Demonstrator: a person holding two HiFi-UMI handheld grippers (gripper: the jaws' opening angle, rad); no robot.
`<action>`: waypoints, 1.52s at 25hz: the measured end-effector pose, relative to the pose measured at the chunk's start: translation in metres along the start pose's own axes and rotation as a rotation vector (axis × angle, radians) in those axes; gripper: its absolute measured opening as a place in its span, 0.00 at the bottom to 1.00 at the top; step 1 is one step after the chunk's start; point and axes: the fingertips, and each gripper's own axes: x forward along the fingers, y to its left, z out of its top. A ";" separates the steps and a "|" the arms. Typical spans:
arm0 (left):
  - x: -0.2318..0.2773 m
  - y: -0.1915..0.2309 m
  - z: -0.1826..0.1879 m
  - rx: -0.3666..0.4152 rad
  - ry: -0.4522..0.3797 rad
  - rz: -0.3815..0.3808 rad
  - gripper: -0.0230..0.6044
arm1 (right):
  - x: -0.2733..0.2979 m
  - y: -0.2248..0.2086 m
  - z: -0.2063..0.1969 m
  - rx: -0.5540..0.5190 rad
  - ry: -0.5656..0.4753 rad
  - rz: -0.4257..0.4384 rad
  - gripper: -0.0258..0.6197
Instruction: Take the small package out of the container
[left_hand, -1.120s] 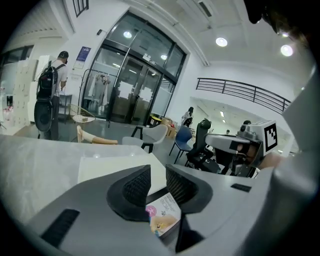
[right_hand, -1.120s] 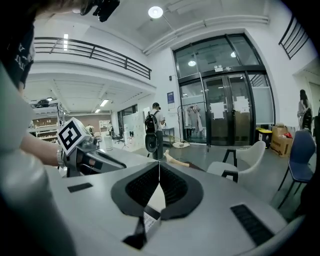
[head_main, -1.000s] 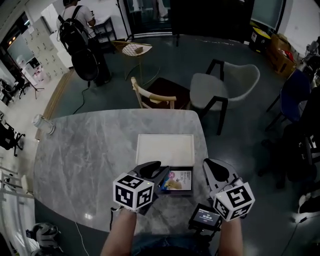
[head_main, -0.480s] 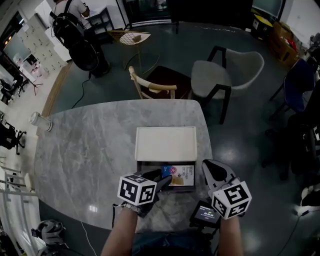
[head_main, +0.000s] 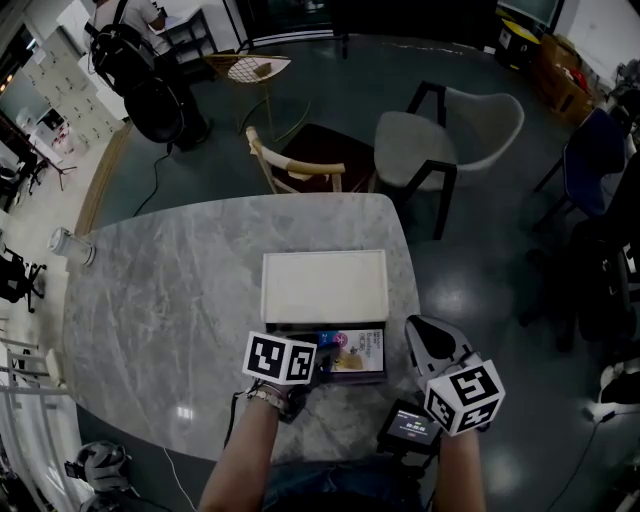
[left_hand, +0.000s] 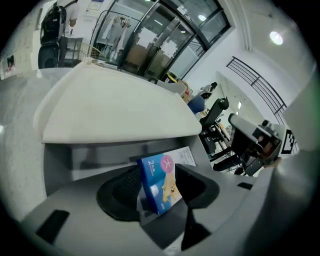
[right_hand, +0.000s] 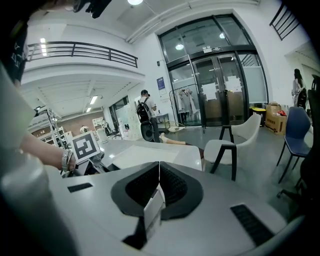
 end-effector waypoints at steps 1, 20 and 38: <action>0.003 0.002 0.000 -0.004 0.012 0.002 0.39 | 0.000 0.000 -0.001 0.002 0.001 -0.002 0.08; -0.016 -0.010 0.007 0.062 -0.014 -0.098 0.35 | -0.004 0.011 0.004 0.002 -0.027 -0.008 0.08; -0.054 -0.074 0.027 0.419 -0.516 -0.129 0.32 | -0.021 0.025 0.022 -0.046 -0.090 0.001 0.08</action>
